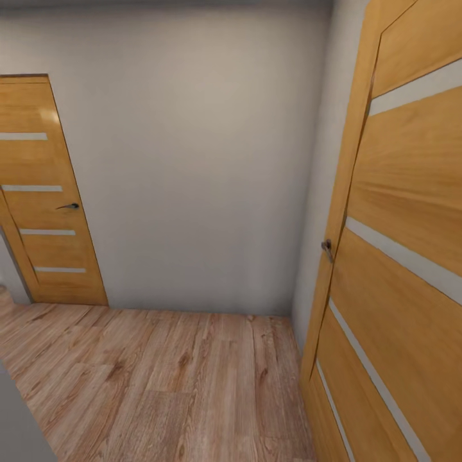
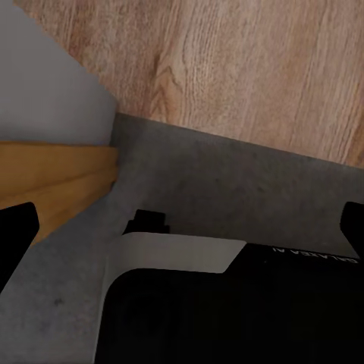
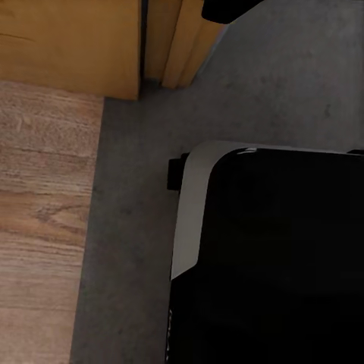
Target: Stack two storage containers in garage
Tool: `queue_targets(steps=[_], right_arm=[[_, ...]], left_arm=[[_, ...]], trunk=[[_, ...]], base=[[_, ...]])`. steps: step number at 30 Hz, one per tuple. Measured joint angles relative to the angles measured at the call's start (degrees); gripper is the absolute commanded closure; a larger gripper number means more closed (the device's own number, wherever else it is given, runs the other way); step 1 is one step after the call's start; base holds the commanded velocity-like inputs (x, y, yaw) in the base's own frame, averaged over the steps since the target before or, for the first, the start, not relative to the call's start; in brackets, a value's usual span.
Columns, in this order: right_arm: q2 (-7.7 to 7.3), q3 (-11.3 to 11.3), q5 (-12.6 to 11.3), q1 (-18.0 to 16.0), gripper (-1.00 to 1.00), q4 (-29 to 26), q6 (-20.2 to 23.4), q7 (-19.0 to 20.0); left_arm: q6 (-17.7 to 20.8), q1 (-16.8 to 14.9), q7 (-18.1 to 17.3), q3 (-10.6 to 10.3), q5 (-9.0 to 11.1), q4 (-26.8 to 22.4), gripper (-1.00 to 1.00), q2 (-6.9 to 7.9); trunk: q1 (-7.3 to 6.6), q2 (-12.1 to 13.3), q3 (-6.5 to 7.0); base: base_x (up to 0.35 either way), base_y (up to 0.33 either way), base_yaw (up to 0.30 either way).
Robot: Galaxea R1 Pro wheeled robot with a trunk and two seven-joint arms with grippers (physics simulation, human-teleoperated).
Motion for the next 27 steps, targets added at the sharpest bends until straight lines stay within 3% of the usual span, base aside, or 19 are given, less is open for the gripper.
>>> queue_targets(steps=[18, 27], right_arm=[[0.02, 0.0, 0.08, 0.0, -1.0, 0.01, 0.16, 0.0], [-0.14, -0.08, 0.0, 0.0, -1.0, -0.03, 0.21, 0.0]], left_arm=[[0.0, 0.0, 0.02, 0.0, -0.03, 0.0, -1.0, -0.03], [0.0, 0.0, -0.02, 0.0, 0.0, -0.01, -1.0, -0.03]], trunk=[[0.0, 0.0, 0.0], [0.0, 0.0, 0.0]], base=[[0.0, -0.069, 0.002], [0.0, -0.001, 0.136]])
